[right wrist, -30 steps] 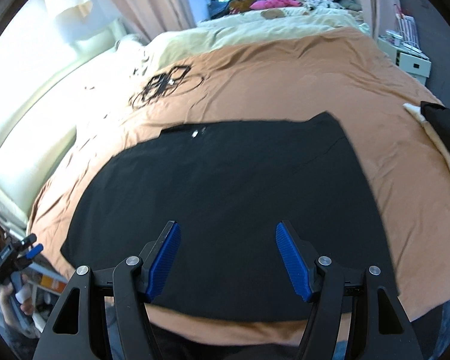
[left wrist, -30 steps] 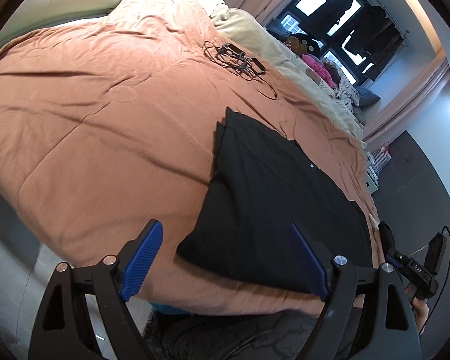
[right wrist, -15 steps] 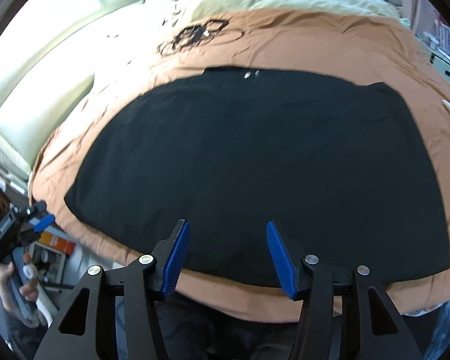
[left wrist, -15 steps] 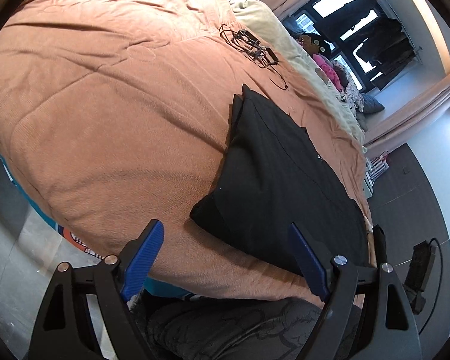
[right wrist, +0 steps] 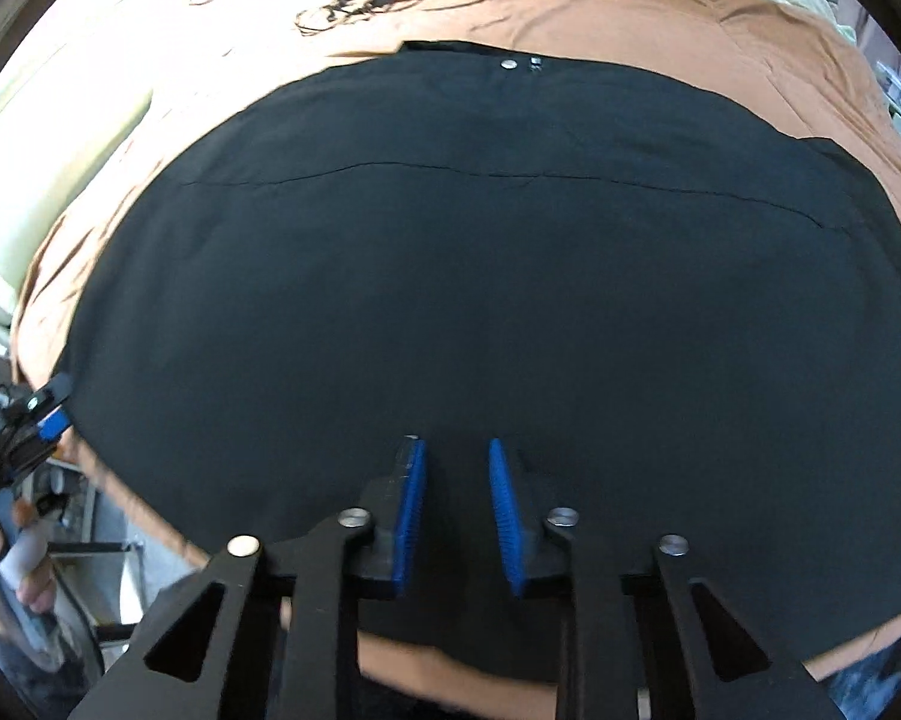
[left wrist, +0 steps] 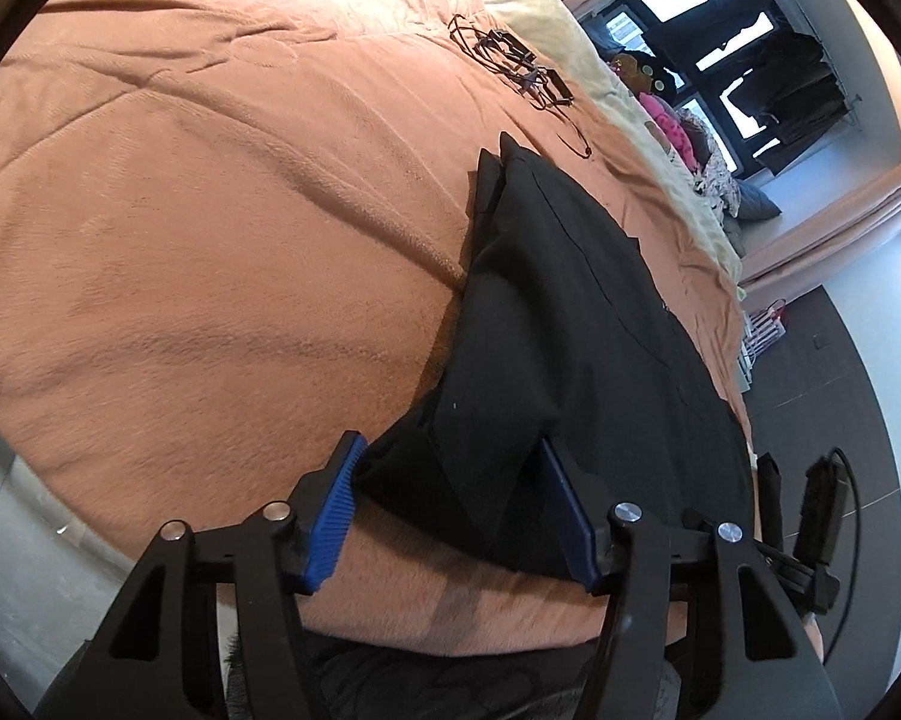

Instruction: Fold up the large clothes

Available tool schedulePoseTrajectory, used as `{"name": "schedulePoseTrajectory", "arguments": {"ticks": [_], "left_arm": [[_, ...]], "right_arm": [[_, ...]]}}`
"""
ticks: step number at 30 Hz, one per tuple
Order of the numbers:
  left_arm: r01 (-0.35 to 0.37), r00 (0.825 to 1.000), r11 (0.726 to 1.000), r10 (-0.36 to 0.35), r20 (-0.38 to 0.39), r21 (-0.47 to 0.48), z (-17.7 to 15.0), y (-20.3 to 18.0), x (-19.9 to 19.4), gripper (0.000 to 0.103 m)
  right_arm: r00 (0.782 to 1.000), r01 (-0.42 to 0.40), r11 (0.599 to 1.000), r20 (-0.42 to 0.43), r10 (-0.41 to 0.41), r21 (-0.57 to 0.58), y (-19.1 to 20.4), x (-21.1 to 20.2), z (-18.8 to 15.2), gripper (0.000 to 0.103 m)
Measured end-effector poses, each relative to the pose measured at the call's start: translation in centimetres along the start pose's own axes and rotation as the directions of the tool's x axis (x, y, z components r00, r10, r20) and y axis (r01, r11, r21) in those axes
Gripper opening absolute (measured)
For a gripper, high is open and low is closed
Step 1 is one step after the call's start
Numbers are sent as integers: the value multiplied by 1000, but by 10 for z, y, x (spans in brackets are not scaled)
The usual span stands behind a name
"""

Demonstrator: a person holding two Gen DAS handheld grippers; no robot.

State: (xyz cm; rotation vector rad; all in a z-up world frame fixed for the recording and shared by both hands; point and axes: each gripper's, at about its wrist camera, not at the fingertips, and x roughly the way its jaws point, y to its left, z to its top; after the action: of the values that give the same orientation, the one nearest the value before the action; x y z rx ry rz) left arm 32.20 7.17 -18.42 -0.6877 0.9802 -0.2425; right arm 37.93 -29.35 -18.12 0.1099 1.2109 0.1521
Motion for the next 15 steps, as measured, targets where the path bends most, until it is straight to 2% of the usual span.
{"name": "schedulePoseTrajectory", "arguments": {"ticks": [2,8,13,15], "left_arm": [[8,1000,1000,-8,-8,-20,3,1,5,59],[30,999,994,-32,-22,-109,10,6,15,59],[0,999,992,-4,-34,-124,11,-1,24,58],[-15,999,993,10,-39,-121,12,-3,27,42]], "right_arm": [[1000,9,1000,-5,-9,4,-3,8,10,14],[1000,24,1000,-4,-24,8,-7,27,45,14],[1000,16,999,19,-16,29,-14,35,62,10],[1000,0,999,29,-1,48,-19,37,64,7]]}}
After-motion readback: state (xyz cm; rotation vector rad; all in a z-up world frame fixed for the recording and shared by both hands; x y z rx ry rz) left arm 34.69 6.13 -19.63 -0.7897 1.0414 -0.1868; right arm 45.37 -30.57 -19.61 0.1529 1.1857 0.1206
